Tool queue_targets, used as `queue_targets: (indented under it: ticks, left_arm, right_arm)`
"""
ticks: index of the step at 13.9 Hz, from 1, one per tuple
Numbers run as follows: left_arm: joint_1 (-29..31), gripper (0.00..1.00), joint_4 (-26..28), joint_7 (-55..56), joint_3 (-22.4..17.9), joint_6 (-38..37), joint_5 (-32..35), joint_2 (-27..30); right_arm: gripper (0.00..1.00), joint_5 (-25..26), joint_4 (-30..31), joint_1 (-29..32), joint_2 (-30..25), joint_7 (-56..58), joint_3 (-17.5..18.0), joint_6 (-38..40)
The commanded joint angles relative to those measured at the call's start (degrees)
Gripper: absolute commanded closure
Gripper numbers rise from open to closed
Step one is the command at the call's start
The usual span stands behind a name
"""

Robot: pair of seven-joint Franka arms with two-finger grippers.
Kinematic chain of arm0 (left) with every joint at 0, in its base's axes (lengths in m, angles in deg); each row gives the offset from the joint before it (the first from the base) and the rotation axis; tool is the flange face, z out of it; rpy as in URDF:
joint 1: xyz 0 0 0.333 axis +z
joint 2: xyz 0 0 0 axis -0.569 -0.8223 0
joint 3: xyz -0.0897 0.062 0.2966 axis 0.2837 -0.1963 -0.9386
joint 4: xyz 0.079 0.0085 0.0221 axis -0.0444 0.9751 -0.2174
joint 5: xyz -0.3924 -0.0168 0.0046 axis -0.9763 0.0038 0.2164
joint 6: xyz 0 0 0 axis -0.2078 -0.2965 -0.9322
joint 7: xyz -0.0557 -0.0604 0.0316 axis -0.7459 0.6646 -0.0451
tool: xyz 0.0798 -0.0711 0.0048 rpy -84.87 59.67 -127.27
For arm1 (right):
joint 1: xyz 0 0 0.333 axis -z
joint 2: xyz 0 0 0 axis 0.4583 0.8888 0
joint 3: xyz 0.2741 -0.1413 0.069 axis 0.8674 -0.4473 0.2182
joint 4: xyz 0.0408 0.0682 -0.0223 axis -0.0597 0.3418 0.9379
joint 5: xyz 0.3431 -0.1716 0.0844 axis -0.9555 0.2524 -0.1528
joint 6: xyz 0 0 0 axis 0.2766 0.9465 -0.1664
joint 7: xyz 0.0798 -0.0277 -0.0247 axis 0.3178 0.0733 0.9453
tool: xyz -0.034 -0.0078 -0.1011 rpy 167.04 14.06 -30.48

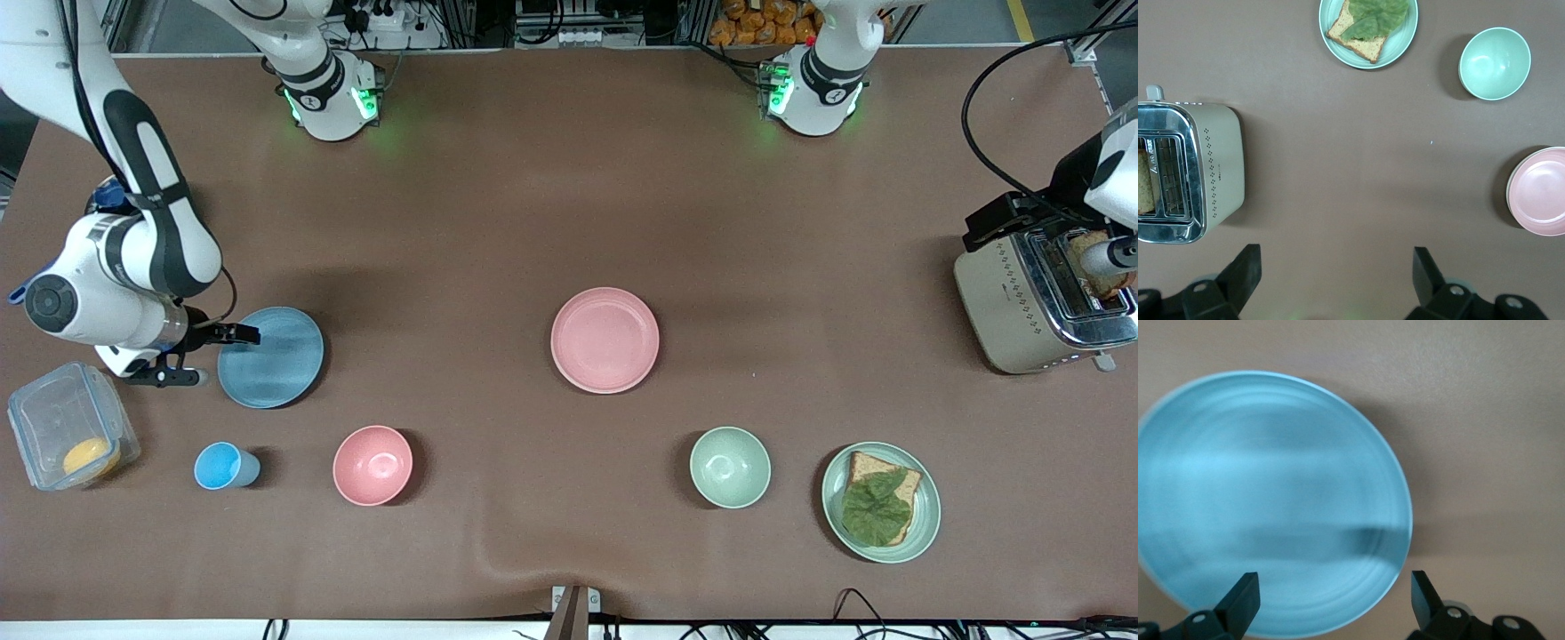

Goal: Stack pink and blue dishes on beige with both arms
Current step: 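Reach the right gripper down to the blue plate's rim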

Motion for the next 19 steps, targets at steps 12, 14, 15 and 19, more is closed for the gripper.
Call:
queue_targets:
  ticks: [12, 14, 15, 19]
  left_arm:
    - [0.7, 0.0, -0.02, -1.15, -0.06, -0.87, -0.88, 0.25]
    - [0.7, 0.0, -0.02, -1.15, -0.06, -0.87, -0.88, 0.25]
    - [0.7, 0.0, -0.02, -1.15, -0.06, -0.87, -0.88, 0.25]
    - [0.7, 0.0, -0.02, -1.15, -0.06, -0.87, -0.88, 0.25]
  right_arm:
    - [0.72, -0.85, -3.29, 4.45, 6.84, 9.0, 0.87, -1.72]
    - [0.98, -0.94, -3.38, 4.45, 7.27, 9.0, 0.95, -1.89]
    - [1.0, -0.94, -3.29, 4.45, 7.36, 9.0, 0.95, -1.9]
    - [1.0, -0.94, -3.47, 3.83, 5.0, 8.91, 1.04, 0.2]
